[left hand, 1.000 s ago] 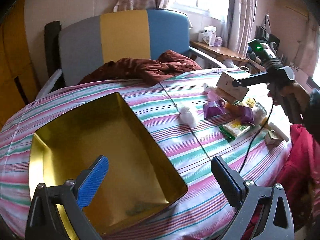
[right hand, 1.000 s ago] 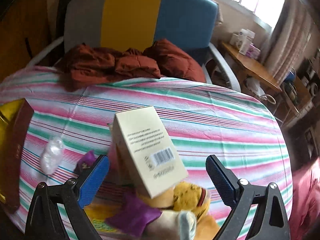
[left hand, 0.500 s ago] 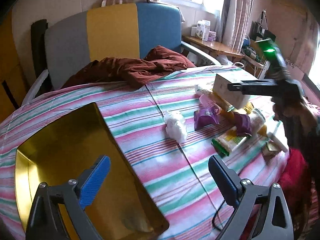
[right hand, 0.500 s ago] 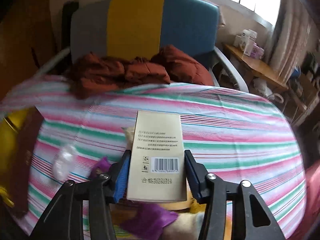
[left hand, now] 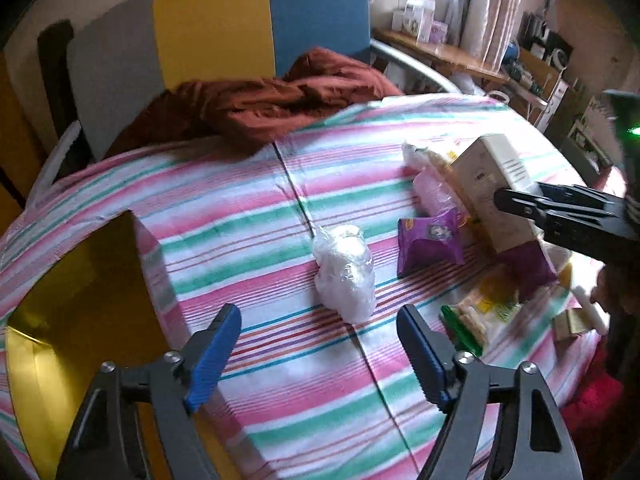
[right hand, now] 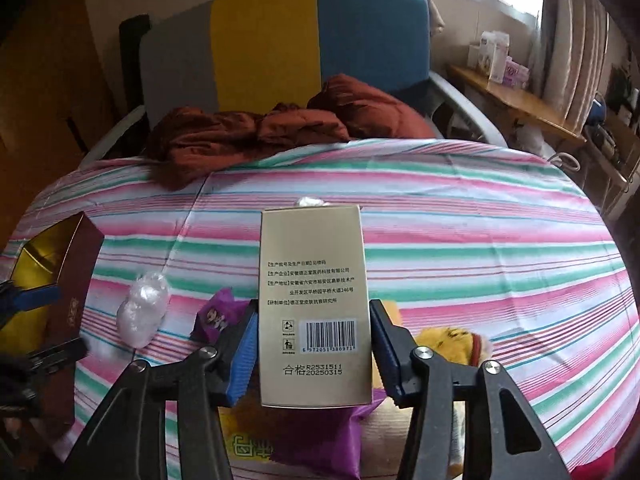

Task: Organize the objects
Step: 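Grasp the clear plastic bag with the left gripper while the right gripper carries the box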

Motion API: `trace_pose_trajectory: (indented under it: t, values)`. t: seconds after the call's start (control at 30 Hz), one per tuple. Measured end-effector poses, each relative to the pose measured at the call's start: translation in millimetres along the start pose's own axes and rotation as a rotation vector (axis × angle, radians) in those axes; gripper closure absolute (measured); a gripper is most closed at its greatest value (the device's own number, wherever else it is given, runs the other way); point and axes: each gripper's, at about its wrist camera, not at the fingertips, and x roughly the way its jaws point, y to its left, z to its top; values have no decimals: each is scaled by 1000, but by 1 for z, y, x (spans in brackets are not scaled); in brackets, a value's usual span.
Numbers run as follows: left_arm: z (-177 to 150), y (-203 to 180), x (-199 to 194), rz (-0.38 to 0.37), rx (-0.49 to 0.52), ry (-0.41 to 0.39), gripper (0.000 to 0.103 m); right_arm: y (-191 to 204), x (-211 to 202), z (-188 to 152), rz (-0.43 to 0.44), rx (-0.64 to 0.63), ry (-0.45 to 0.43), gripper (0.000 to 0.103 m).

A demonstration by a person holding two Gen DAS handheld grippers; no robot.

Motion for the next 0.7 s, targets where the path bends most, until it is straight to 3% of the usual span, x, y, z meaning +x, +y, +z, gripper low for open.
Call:
trace_pose_trajectory:
  t: [0.17,0.33,0.4,0.53,0.7]
  values:
    - [6,-6,21,27,10,30,26,-3,10,-5,-81,11,48,52]
    - [12,-6,33,48,9,49,27,-2,2,-4,-56,5,11,54]
    - [16,-8,39,47,26,54,36,0,-1,-5,-55,-4,-3,54]
    - [23,-12,57,3,58,82,75,3,-10,-1,-23,-11,-55,54]
    - [22,-15,41,-27,58,21,78,8,-24,2,37,-27,-132,54]
